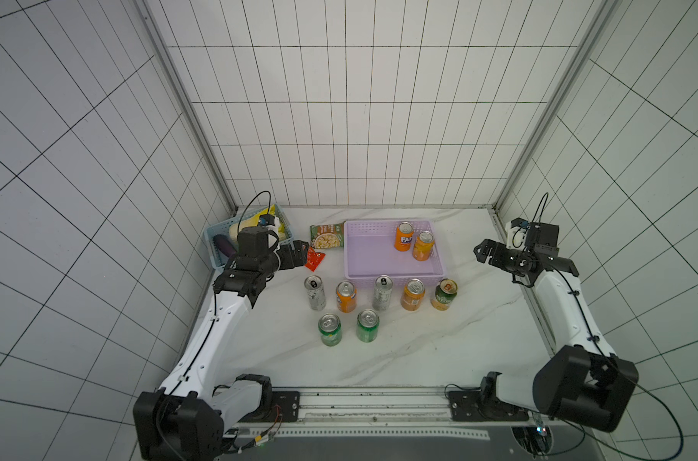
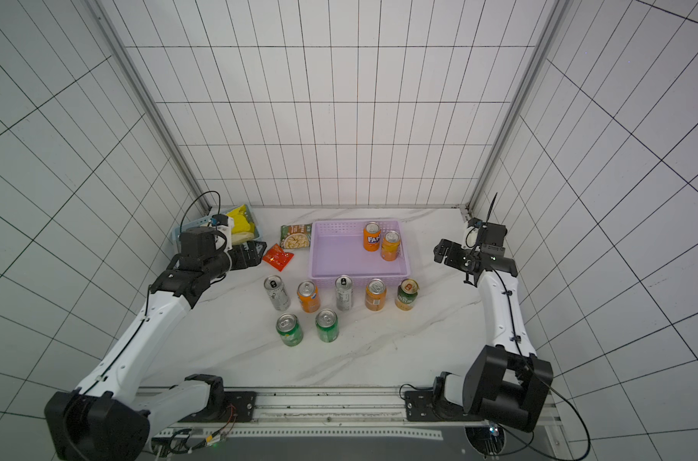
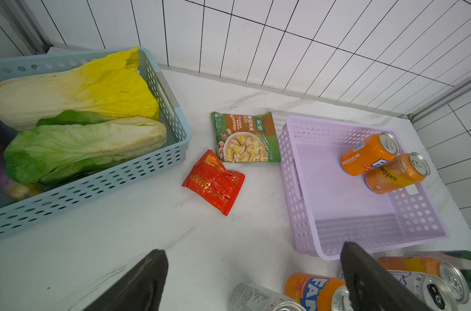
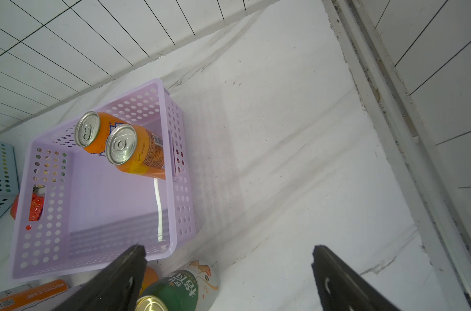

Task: Take out the drinks from the basket
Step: Pick up the drink from the basket.

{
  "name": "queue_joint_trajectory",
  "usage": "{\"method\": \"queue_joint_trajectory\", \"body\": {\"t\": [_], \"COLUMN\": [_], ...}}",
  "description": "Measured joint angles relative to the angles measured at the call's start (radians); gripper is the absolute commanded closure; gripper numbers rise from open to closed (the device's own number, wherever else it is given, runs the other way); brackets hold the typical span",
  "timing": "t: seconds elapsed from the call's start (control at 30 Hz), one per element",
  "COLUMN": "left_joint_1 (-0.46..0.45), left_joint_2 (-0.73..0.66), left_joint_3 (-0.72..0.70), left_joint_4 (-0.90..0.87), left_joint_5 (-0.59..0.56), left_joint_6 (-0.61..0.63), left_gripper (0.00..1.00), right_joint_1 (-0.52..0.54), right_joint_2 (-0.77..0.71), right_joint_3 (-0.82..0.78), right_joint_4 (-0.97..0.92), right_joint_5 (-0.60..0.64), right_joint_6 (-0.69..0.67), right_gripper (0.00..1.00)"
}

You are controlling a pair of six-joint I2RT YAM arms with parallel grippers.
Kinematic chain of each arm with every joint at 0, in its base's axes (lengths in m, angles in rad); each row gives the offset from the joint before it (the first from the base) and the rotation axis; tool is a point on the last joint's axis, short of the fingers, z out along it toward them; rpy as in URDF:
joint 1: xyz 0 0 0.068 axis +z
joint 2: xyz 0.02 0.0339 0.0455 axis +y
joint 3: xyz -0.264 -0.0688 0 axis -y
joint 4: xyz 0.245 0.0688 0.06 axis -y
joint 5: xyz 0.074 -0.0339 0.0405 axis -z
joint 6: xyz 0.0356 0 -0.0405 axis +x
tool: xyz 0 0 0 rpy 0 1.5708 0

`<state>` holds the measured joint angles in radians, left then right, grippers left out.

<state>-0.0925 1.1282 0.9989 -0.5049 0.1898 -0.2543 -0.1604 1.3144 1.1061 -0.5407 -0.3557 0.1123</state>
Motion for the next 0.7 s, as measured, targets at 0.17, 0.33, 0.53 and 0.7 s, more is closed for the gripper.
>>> {"method": "queue_joint_trajectory", "body": {"t": [0.17, 0.33, 0.53, 0.7], "left_joint_1": [0.031, 0.073, 0.097, 0.104], "left_joint_2": [-0.002, -0.002, -0.002, -0.002], "left_joint_3": [-0.003, -0.005, -0.014, -0.018], "left_joint_4": [0.016, 0.024, 0.031, 0.032], "left_joint_5": [0.040, 0.080, 0.100, 0.104], "left_joint_6": [-0.013, -0.031, -0.045, -0.045], "left_gripper": [0.02, 0.02, 0.02, 0.02], "right_joint_1": [0.093, 0.268, 0.409, 0.478], "right_joint_2": [0.046, 0.150, 0.334, 0.506], "right_joint_3": [0.005, 0.128, 0.381, 0.608], "right_joint_4": [-0.004, -0.051, -0.097, -0.156], "right_joint_5": [0.013, 0.088, 0.188, 0.262], "right_joint_6": [-0.001, -0.019, -0.035, -0.049], "right_gripper": [0.01, 0.01, 0.01, 0.01]}}
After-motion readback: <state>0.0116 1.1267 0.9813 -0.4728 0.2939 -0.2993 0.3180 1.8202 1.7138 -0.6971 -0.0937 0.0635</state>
